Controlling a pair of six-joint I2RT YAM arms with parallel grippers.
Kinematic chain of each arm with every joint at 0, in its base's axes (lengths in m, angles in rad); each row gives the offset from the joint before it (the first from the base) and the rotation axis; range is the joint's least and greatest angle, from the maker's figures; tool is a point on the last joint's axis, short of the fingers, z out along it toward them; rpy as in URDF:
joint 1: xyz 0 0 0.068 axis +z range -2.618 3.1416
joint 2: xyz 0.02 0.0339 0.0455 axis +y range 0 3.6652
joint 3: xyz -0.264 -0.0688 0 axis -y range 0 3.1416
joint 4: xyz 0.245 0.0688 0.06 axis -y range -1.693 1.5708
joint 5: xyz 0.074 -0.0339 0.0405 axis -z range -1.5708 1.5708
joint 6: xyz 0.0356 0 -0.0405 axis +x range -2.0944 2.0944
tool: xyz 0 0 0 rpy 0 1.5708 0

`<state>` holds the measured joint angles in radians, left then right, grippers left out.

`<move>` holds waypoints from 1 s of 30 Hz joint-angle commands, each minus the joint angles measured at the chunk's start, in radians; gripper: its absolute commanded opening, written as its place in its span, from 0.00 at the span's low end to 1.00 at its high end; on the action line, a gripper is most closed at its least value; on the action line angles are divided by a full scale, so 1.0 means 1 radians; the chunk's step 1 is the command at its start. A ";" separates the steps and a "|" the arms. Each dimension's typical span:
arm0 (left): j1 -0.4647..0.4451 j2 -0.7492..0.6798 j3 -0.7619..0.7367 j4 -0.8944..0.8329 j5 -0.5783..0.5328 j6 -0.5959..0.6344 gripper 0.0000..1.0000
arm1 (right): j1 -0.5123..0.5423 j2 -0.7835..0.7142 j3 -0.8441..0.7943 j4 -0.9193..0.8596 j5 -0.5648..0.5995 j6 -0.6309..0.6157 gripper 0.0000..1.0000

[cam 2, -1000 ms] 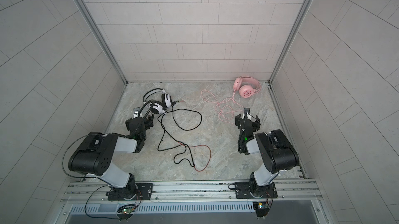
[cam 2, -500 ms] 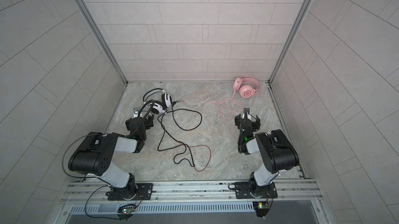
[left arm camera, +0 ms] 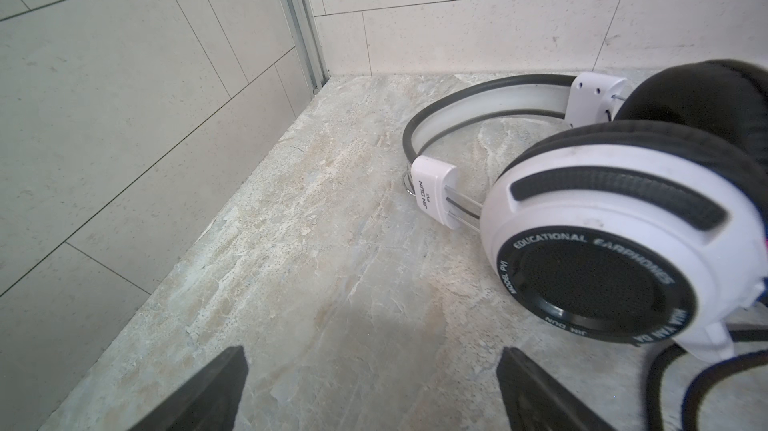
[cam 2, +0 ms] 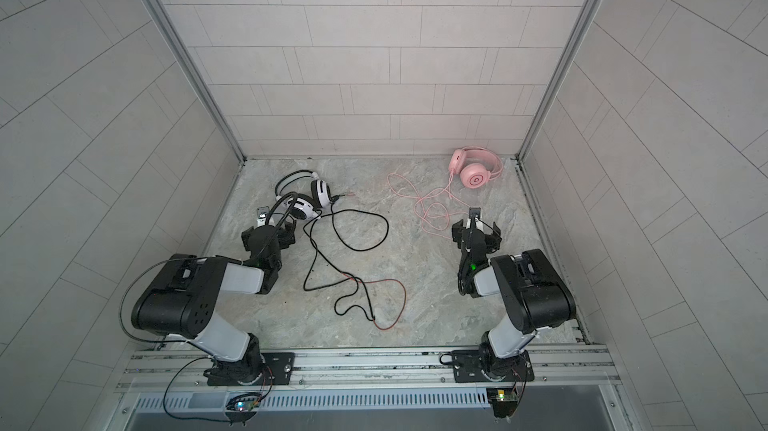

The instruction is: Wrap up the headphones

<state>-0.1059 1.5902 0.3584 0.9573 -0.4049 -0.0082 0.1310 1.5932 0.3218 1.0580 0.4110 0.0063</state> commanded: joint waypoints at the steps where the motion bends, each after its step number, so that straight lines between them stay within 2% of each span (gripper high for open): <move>1: -0.013 0.005 -0.017 0.095 -0.097 -0.020 1.00 | -0.003 0.001 0.007 0.012 0.012 0.000 1.00; 4: -0.017 0.001 -0.021 0.106 -0.115 -0.020 1.00 | -0.003 -0.022 -0.030 0.067 0.047 0.009 1.00; 7: -0.020 -0.025 -0.029 0.090 -0.112 -0.018 1.00 | -0.001 -0.051 -0.058 0.098 0.027 -0.001 1.00; 11: -0.033 -0.029 -0.060 0.159 -0.088 0.015 1.00 | 0.000 -0.193 0.010 -0.153 0.027 -0.003 1.00; 12: -0.038 -0.044 -0.061 0.160 -0.101 0.025 1.00 | 0.001 -0.247 0.043 -0.251 0.019 -0.006 1.00; 13: -0.064 -0.084 -0.055 0.120 -0.181 0.029 1.00 | 0.000 -0.300 0.079 -0.350 0.022 0.030 1.00; 14: -0.077 -0.131 -0.045 0.063 -0.218 0.034 1.00 | -0.004 -0.336 0.105 -0.427 0.012 0.080 1.00; 16: -0.081 -0.277 0.005 -0.143 -0.208 0.024 1.00 | -0.013 -0.388 0.185 -0.571 -0.064 0.146 1.00; 19: -0.077 -0.455 0.135 -0.511 -0.192 -0.099 1.00 | -0.036 -0.403 0.290 -0.755 -0.232 0.238 1.00; 22: -0.063 -0.546 0.219 -0.686 -0.113 -0.210 1.00 | -0.042 -0.378 0.373 -0.838 -0.401 0.303 1.00; 25: -0.063 -0.586 0.286 -0.793 0.023 -0.307 1.00 | -0.041 -0.332 0.416 -0.894 -0.532 0.344 1.00; 27: -0.062 -0.573 0.355 -0.898 0.109 -0.338 1.00 | -0.037 -0.301 0.448 -0.937 -0.564 0.355 1.00; 30: -0.058 -0.507 0.527 -1.141 0.165 -0.356 1.00 | -0.035 -0.254 0.512 -0.991 -0.630 0.372 0.99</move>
<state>-0.1703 1.0405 0.7708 0.1146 -0.3614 -0.2935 0.0921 1.3163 0.7803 0.1837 -0.0948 0.3267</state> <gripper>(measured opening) 0.999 0.996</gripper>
